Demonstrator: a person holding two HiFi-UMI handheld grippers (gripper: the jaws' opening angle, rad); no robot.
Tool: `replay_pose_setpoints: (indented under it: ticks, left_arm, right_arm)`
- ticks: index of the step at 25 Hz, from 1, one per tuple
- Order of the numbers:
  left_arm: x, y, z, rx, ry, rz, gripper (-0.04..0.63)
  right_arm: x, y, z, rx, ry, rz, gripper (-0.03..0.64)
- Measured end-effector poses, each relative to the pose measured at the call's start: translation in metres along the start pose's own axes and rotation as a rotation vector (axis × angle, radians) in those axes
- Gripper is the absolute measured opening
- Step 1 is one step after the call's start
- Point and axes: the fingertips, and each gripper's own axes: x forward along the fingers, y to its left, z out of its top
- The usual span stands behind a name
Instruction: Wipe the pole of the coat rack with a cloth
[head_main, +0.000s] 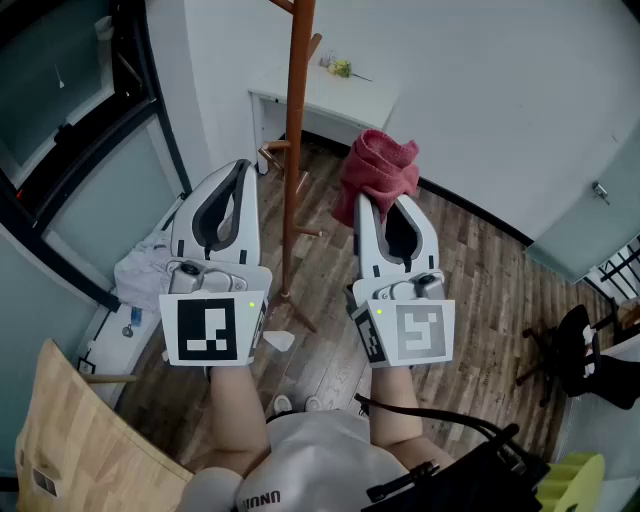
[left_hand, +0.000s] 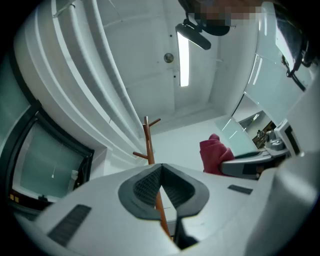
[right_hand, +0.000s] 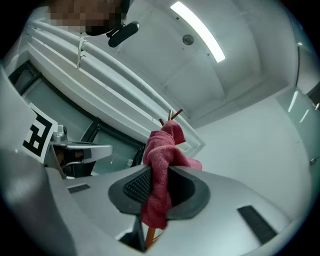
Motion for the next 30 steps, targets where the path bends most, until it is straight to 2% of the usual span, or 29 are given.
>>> replay_pose_setpoints:
  ticks: [17,21,30]
  left_arm:
    - [-0.009,0.004,-0.007,-0.002,0.024,0.02,0.012]
    - [-0.014,0.006,-0.011,-0.004,0.042,0.003,0.012]
    - [-0.019,0.01,-0.023,-0.035,0.063,-0.033,0.012]
  right_arm:
    - [-0.002,0.003,-0.003,0.044,-0.006,-0.009,0.081]
    - [0.003,0.004,-0.002,0.056,-0.017,-0.016,0.081]
    - [0.014,0.011,0.002,-0.01,-0.031,-0.034,0.081]
